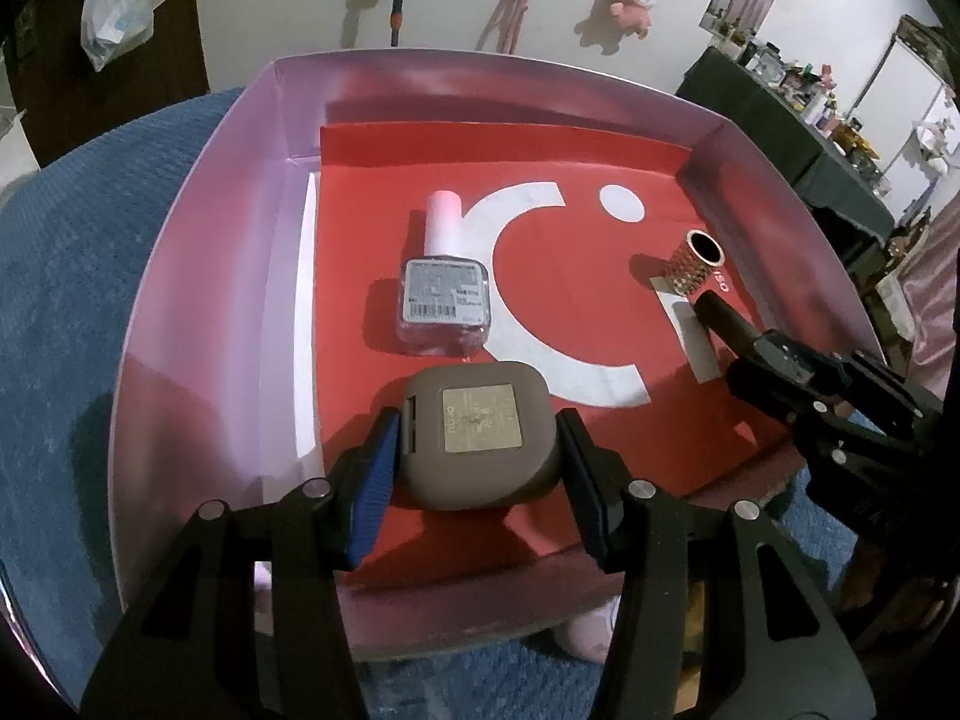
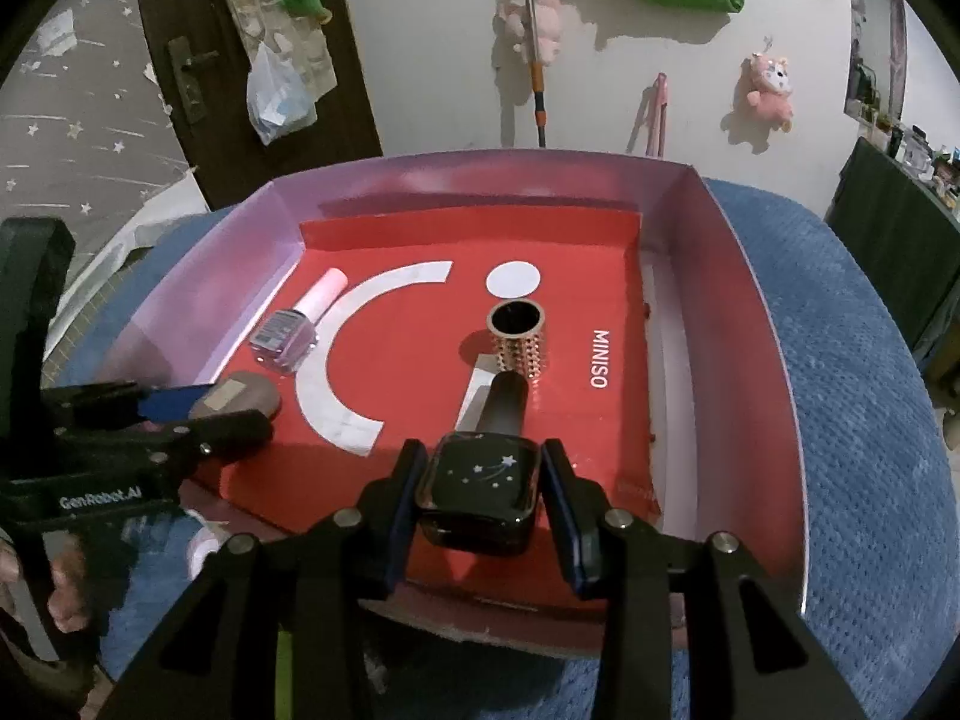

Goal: Organize rigid objects
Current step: 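Carry the compact and black bottle over the red-lined box with both grippers, then lower the brown compact and black bottle onto the red box floor with both grippers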

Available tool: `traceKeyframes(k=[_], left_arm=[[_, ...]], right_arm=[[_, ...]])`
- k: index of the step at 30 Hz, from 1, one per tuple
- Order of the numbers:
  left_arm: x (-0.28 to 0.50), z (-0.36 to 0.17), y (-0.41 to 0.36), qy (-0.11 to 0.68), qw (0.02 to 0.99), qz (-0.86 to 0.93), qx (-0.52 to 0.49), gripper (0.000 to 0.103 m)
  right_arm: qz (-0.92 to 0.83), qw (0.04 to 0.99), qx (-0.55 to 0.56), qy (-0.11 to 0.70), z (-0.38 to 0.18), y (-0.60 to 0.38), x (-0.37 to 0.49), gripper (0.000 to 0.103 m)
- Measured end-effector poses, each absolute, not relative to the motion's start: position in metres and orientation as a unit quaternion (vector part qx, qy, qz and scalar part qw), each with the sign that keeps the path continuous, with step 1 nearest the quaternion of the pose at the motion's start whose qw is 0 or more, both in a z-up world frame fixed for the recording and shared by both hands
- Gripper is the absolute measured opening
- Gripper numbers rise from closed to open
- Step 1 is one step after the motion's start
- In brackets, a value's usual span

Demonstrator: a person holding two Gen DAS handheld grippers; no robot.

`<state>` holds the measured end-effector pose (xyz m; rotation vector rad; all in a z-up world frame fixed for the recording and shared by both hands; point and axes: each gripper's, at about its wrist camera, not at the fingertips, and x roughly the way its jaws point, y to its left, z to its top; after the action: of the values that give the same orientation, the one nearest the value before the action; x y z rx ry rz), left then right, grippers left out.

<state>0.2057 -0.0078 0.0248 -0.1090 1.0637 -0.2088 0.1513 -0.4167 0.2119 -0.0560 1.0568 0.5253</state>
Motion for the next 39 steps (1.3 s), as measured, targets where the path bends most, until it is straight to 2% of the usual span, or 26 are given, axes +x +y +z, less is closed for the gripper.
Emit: traceKeyframes(k=[20, 39], left_arm=[[0.235, 0.021, -0.011, 0.501, 0.859, -0.090, -0.053, 0.049], [0.232, 0.022, -0.010, 0.501, 0.859, -0.089, -0.053, 0.050]], right_arm=[[0.246, 0.820, -0.004, 0.516, 0.195, -0.404, 0.188, 0.041], [0.245, 0.821, 0.002, 0.516, 0.193, -0.401, 0.190, 0.041]])
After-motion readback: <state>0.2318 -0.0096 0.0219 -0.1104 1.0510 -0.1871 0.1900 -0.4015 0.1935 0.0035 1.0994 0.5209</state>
